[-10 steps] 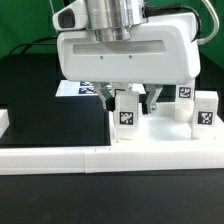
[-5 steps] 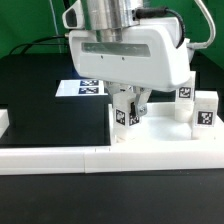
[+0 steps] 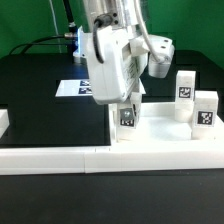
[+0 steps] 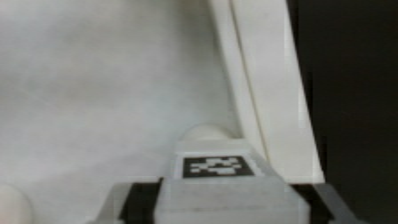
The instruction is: Assemble square table
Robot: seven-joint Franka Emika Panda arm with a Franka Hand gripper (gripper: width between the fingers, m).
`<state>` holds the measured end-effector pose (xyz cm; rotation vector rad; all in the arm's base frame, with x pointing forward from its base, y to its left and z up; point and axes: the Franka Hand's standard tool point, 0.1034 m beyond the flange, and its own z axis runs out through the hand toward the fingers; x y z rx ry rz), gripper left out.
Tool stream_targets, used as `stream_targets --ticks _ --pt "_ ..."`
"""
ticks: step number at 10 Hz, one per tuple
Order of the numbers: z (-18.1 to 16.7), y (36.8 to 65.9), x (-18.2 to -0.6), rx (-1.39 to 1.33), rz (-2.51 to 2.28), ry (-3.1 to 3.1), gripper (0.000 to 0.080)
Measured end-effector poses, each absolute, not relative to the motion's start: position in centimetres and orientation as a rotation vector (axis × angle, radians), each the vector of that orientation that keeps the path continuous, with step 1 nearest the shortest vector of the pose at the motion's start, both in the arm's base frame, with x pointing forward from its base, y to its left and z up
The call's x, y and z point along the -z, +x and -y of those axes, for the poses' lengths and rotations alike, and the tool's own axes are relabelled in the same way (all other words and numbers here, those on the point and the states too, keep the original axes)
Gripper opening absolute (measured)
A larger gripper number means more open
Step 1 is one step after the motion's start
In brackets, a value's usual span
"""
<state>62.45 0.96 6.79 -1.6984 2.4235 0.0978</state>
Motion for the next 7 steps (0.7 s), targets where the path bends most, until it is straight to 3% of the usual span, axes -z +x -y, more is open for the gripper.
stream_targets --ticks 1,2,3,4,5,7 --pt "-0.98 62.45 -6.78 -0.096 -2.412 -1.714 0.0294" --pt "-0.93 62.44 -6.77 -0.084 -2.341 -1.809 0.0391" --pt "-0.68 62.44 -6.74 -0.048 -2.116 -2.061 0.0391" --pt "-0.47 62.29 -6.6 -0.017 -1.878 -2.279 0.0563" --pt "-0.44 62.1 -6.45 0.004 -1.652 -2.45 0.0631" --pt "-0.38 62.1 -6.46 0.018 -1.534 -2.528 0.0644"
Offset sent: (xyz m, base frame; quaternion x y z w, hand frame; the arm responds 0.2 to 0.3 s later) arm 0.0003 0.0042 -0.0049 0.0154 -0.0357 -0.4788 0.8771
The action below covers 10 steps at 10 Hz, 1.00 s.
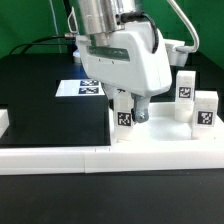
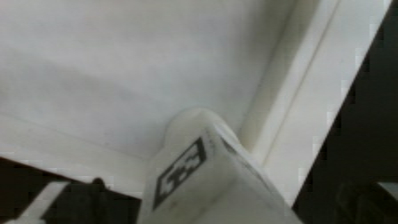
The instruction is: Assemble square table
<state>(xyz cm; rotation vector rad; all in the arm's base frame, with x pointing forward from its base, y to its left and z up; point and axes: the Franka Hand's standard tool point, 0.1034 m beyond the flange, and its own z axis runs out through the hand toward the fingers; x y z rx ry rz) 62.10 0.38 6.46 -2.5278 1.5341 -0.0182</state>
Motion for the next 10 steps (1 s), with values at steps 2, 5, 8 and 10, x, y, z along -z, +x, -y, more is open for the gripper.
stream_targets --ticks 2,5,8,10 --pt "-0.17 62.1 -6.46 0.051 -1.23 -2.702 0.0648" --pt "-0.24 62.35 -6.54 0.044 -0.816 -2.908 0.0648" --pt "-0.16 62.32 -6.49 0.034 -0.96 -2.866 0.0389" --pt "-0.13 62.32 -6.47 0.021 -1.169 -2.786 0.0288"
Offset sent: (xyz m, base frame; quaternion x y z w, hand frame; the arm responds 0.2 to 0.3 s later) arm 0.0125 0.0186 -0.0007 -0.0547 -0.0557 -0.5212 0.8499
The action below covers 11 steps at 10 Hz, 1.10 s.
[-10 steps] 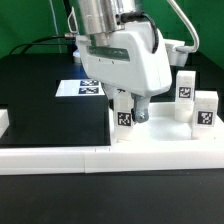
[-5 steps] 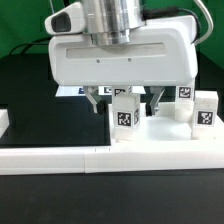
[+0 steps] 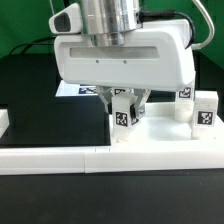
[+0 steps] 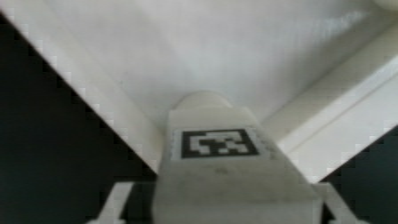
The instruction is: Assemble square table
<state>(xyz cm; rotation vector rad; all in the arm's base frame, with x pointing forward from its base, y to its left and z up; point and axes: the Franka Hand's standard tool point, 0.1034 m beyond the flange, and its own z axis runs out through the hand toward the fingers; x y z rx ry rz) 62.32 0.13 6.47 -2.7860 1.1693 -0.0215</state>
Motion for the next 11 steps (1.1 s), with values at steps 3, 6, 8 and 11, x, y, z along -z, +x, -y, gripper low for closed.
stream_targets --ticks 3,6,8,11 --pt "0.11 62.36 -6.44 -0.022 -1.716 -2.464 0.0288" --pt "-0.01 62.45 -6.42 -0.146 -2.259 -1.934 0.029" --pt "0.03 62.46 -6.41 -0.173 -2.41 -1.736 0.029" --pt "-0.1 62.47 -6.26 -0.107 -2.202 -1.977 0.0529"
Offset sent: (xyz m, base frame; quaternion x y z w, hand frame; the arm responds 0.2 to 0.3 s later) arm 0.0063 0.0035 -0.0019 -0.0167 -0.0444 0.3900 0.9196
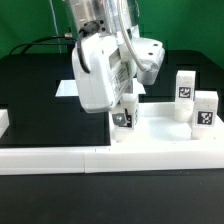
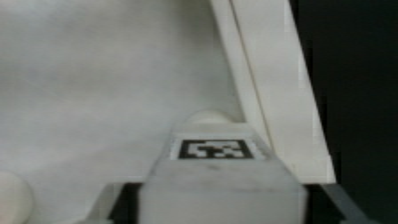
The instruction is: Assemble square table
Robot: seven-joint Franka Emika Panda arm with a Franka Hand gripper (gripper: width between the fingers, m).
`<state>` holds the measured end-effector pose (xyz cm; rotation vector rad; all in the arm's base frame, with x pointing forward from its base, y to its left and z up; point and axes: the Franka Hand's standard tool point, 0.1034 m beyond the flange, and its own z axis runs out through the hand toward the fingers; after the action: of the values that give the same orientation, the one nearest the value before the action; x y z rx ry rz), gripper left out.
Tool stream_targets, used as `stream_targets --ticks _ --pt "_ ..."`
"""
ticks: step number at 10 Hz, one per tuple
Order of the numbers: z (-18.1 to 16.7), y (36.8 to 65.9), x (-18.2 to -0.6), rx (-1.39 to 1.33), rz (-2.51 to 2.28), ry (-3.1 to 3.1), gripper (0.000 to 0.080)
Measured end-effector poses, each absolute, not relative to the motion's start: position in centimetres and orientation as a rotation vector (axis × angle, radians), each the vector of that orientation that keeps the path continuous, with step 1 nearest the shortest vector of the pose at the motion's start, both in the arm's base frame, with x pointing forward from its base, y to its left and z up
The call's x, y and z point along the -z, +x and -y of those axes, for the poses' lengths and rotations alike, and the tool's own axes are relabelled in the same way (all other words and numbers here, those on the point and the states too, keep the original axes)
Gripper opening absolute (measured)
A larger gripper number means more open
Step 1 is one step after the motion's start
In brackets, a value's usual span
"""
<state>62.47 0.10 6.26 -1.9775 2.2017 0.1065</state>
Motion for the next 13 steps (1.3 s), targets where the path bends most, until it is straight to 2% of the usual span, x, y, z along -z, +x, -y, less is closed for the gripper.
stream_targets --ticks 1,2,3,6,8,10,12,13 --pt "-0.18 62.27 -6.02 -0.059 -2.01 -2.164 0.0529" --pt "-0.51 62.1 -5.93 -0.039 -1.737 -2.389 0.0611" --pt "-0.4 62.1 -5.9 -0.032 -1.695 -2.421 0.0643" --pt "-0.29 62.08 -5.86 0.0 -1.412 -2.6 0.0648" --pt "-1.01 62.07 -6.05 0.05 -0.816 -2.9 0.0649" --pt "-1.05 62.06 -5.83 0.107 -0.641 -2.953 0.0649" --pt "-0.99 62.03 -5.75 0.1 -0.722 -2.933 0.0384" --pt "-0.56 61.8 -5.56 0.093 -0.75 -2.932 0.0286"
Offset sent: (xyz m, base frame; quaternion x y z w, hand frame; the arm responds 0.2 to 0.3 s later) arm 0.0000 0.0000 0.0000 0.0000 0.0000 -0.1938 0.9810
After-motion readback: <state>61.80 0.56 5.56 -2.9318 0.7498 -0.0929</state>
